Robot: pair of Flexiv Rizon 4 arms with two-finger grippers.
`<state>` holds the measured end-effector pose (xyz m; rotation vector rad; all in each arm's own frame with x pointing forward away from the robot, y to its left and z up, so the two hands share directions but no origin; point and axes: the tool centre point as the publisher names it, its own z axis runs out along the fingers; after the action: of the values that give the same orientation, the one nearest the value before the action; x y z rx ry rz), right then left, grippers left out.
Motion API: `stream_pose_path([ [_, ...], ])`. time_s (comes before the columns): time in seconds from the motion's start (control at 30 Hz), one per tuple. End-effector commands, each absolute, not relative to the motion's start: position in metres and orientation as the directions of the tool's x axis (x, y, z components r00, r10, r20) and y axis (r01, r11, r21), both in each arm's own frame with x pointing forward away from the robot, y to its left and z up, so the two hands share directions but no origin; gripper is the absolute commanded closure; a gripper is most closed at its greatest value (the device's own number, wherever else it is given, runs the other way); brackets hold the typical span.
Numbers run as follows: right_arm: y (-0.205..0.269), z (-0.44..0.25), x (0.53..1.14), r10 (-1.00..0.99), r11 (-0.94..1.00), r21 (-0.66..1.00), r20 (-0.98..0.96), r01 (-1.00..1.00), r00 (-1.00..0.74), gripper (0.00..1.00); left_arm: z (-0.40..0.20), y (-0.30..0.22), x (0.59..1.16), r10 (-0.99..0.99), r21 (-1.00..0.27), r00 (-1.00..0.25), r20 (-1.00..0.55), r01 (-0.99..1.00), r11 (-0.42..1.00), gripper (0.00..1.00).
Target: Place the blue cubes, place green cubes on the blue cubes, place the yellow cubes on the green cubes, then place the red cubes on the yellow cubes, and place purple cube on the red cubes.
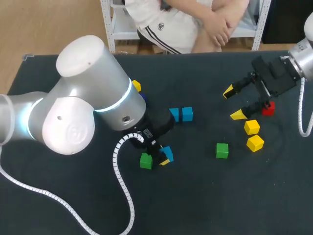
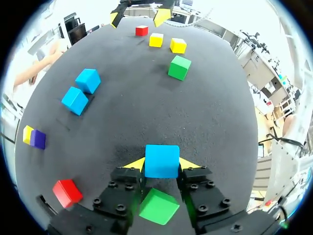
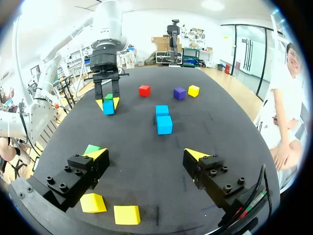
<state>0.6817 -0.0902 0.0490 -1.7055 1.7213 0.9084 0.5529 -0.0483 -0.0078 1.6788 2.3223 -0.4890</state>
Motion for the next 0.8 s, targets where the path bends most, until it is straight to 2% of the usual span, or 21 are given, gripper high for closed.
stream_pose_path([
  [0.03, -0.090, 0.049, 0.681, -0.625, -0.032, 0.084, -0.779, -0.996, -0.045, 0.00, -0.001, -0.049, 0.561, 0.885, -0.136, -0.297, -0.359, 0.954, 0.266, 1.00],
  [0.37, -0.090, 0.049, 0.681, -0.625, -0.032, 0.084, -0.779, -0.996, -0.045, 0.00, 0.007, -0.045, 0.587, 0.874, -0.159, -0.246, -0.419, 0.968, 0.197, 1.00],
  [0.8, -0.090, 0.049, 0.681, -0.625, -0.032, 0.084, -0.779, -0.996, -0.045, 0.00, 0.022, -0.035, 0.612, 0.918, -0.142, -0.203, -0.342, 0.976, 0.163, 1.00],
])
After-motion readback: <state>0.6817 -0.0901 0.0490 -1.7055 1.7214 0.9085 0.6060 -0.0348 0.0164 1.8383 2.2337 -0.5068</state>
